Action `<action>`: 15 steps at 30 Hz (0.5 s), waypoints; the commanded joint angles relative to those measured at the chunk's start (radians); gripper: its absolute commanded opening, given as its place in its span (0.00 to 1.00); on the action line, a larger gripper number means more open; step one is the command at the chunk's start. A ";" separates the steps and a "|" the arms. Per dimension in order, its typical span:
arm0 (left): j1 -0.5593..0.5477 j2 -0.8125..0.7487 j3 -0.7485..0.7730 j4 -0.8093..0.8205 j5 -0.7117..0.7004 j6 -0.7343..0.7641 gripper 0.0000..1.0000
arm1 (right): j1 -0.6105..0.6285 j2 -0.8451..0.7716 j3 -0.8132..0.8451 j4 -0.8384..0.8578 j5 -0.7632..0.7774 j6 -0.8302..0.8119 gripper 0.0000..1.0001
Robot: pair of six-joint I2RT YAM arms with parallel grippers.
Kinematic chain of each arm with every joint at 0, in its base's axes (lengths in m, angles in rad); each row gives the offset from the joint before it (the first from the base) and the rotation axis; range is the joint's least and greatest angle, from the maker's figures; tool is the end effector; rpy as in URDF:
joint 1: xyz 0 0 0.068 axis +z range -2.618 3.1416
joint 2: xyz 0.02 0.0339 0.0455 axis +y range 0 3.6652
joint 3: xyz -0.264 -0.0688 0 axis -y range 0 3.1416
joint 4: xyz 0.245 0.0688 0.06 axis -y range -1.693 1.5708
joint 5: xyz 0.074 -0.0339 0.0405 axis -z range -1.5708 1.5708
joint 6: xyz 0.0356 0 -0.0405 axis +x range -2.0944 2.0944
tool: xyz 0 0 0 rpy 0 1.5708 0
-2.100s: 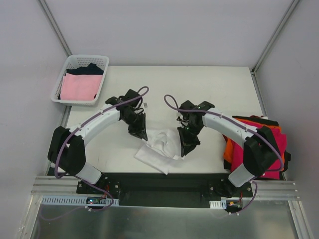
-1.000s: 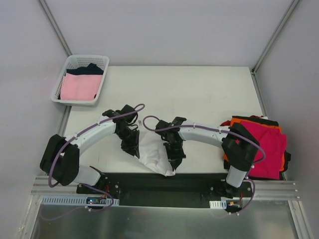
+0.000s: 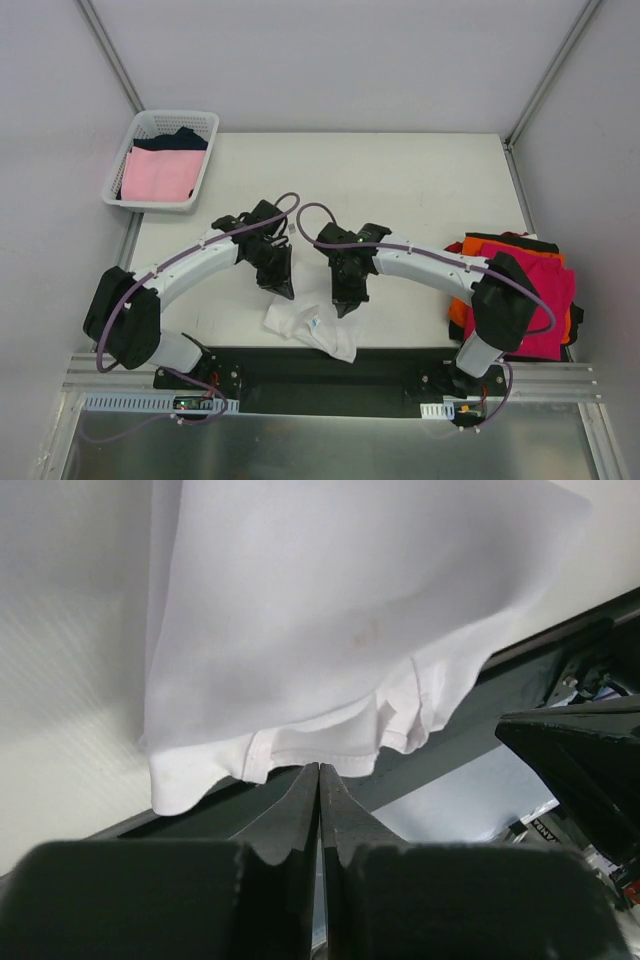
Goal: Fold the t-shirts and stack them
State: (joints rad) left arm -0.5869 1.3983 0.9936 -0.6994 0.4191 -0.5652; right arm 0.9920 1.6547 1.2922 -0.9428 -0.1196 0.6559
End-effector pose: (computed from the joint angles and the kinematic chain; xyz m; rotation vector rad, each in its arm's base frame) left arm 0.2180 -0.1624 0.2371 0.1748 2.8455 -0.8764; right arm 0.1721 0.2712 0.2403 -0.5289 2.9734 0.4188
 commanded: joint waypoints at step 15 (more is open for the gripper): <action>0.033 0.395 0.129 0.163 0.024 0.130 0.00 | -0.078 0.281 -0.076 0.461 -0.136 0.054 0.01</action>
State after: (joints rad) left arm -0.5789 1.7378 1.0237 -0.5591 0.4374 -0.4732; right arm 0.9443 1.8847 1.2022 -0.5922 -0.2214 0.7132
